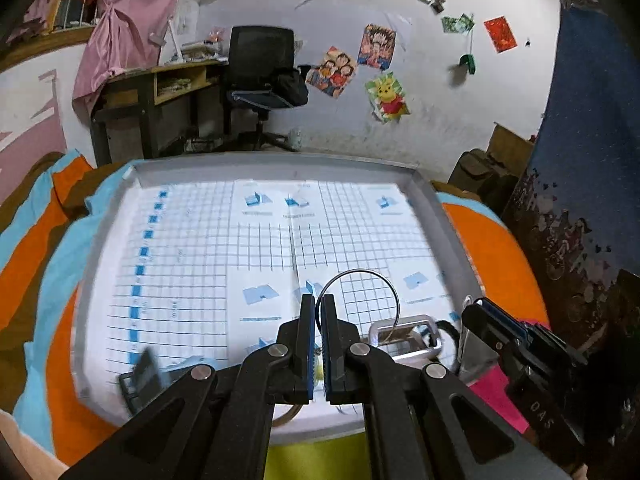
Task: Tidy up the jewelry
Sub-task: 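Carry the ring and barrette onto the tray and open both tools, then pull both tools back from the tray toward the remaining jewelry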
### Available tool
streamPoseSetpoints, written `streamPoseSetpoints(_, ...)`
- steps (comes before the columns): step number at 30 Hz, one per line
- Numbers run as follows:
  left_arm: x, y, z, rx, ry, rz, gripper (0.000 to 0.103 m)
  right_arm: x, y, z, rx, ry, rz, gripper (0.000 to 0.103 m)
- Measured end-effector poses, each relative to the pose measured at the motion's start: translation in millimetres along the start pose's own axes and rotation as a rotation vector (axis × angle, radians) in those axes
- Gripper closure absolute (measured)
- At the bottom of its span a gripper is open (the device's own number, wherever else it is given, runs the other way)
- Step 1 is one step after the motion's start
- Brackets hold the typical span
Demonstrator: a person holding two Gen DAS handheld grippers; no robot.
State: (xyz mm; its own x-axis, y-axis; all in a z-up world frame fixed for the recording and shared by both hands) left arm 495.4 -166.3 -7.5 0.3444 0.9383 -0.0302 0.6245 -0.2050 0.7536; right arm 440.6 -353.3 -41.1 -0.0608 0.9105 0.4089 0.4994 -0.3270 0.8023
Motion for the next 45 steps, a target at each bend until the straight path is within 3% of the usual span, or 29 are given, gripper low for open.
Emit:
streamPoseSetpoints(12, 8.1, -16.0, 30.0, 0.068, -0.014, -0.077, 0.099, -21.0, -16.4, 27.9, 0.065, -0.036, 0.042, 0.089)
streamPoseSetpoints(14, 8.3, -18.2, 29.7, 0.08, -0.005, -0.08, 0.097, -21.6, -15.6, 26.6, 0.058, -0.041, 0.035, 0.085)
streamPoseSetpoints(16, 8.4, -19.7, 27.3, 0.079, 0.001, -0.083, 0.092, -21.8, -14.8, 23.4, 0.045, -0.041, 0.033, 0.07)
streamPoseSetpoints(18, 8.4, -20.6, 21.7, 0.068, 0.008, -0.088, 0.083, -19.9, -14.4, 21.0, 0.036, -0.038, 0.022, 0.068)
streamPoseSetpoints(24, 6.6, -26.5, -13.5, -0.015, 0.021, -0.092, 0.066, -16.7, -9.6, 5.0, -0.004, -0.064, -0.009, 0.068)
streamPoseSetpoints(26, 5.6, -33.1, -34.1, -0.06, 0.025, -0.111, 0.035, -14.8, -6.0, -7.7, -0.028, -0.069, -0.012, 0.068)
streamPoseSetpoints(27, 4.6, -33.2, -42.2, -0.088, 0.034, -0.118, 0.028, -13.7, -4.5, -13.5, -0.035, -0.068, -0.012, 0.066)
streamPoseSetpoints(28, 4.3, -36.1, -54.7, -0.13, 0.045, -0.123, 0.023, -12.3, -3.0, -21.5, -0.042, -0.059, -0.006, 0.057)
streamPoseSetpoints(30, 3.3, -40.1, -75.3, -0.183, 0.042, -0.12, 0.019, -8.8, -1.0, -37.2, -0.063, -0.044, -0.001, 0.048)
streamPoseSetpoints(35, -0.4, -58.6, -126.2, -0.279, 0.081, -0.097, 0.003, 5.4, 4.1, -77.5, -0.12, -0.03, -0.011, 0.038)
streamPoseSetpoints(45, -1.9, -94.7, -207.5, -0.397, 0.181, -0.095, 0.0, 37.3, -4.6, -154.0, -0.228, -0.026, -0.05, 0.01)
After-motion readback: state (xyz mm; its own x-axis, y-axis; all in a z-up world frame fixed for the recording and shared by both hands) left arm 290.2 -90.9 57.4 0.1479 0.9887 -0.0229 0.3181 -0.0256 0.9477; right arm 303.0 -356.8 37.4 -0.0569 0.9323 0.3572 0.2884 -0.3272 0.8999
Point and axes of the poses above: each gripper's, at about its wrist camera, not at the fingertips, and z roughly the way its jaws point, x to its left, y to its top, the point moved 2 cm from there along z, roughly the way its jaws point, and after that the axes turned 9 degrees about z, right-handed, at the moved point
